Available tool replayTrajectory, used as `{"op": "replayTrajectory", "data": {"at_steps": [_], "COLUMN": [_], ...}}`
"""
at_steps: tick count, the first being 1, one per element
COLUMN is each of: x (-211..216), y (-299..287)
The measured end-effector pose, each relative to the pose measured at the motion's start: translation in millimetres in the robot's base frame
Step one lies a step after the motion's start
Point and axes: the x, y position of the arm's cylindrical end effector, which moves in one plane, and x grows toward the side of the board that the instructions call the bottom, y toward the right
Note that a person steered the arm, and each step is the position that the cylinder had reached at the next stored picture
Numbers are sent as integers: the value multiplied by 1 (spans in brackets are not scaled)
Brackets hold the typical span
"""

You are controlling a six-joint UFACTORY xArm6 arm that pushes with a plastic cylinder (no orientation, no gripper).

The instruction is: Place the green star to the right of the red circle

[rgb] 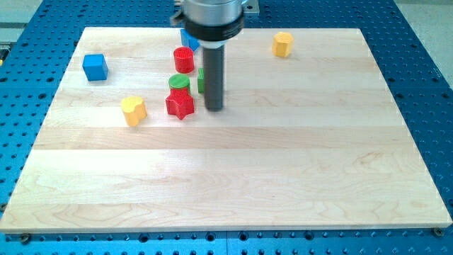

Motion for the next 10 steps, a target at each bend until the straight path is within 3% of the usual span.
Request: {"op": "replayTrajectory", "data": {"at_steps": [1, 3, 4, 7, 9, 10], "x": [-7, -66, -17, -49, -72, -34], "y": [-12, 55, 17, 9, 74, 49]}}
